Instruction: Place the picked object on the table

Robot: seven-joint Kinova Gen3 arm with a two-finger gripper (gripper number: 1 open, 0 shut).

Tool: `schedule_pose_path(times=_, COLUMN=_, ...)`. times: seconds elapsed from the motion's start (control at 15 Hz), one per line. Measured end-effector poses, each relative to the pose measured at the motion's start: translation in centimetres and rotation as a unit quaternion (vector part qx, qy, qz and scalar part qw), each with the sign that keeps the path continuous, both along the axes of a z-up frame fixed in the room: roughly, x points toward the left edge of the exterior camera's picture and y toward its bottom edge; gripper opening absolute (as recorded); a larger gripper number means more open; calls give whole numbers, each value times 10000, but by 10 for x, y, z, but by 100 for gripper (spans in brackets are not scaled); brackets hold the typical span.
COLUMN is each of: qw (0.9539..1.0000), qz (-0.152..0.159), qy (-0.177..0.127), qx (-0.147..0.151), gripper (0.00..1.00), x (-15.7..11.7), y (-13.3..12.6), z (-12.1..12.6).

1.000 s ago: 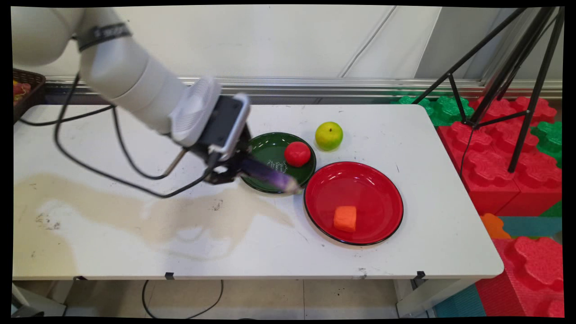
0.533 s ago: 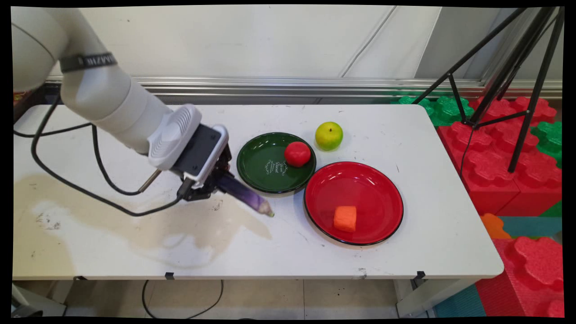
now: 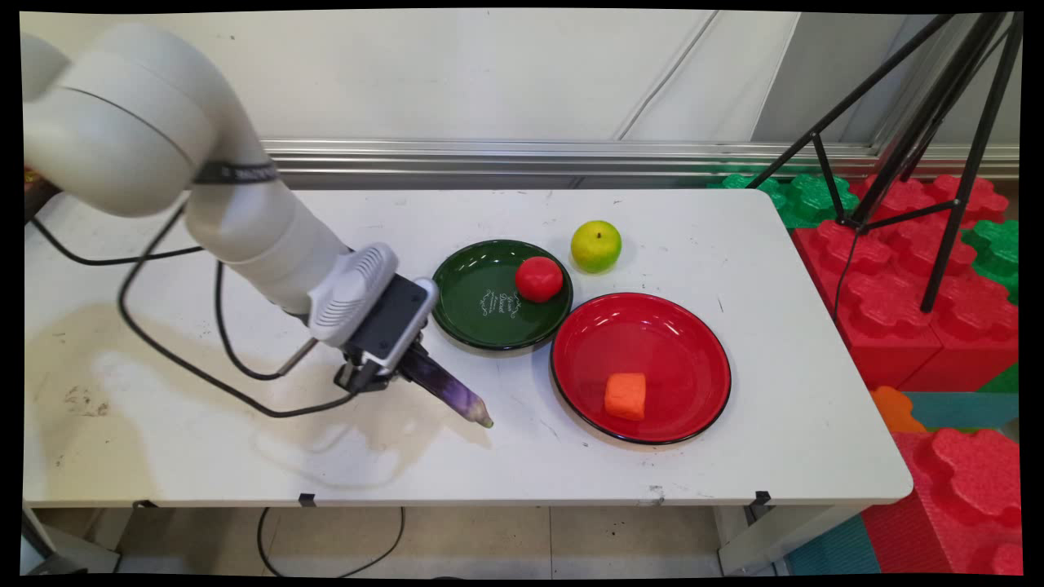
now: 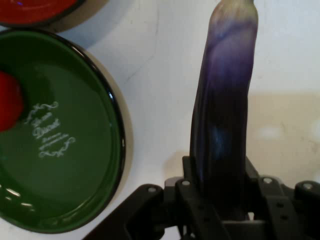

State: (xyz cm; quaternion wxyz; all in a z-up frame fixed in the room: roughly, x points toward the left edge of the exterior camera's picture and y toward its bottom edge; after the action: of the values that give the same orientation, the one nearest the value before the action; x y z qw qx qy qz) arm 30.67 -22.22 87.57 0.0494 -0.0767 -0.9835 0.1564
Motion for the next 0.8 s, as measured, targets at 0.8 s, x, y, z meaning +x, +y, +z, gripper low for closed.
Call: schedule_pose_path(times=0.8, qw=9988, qz=333, qy=-116, qx=324, gripper=0, x=-16, y=-46, z=-52)
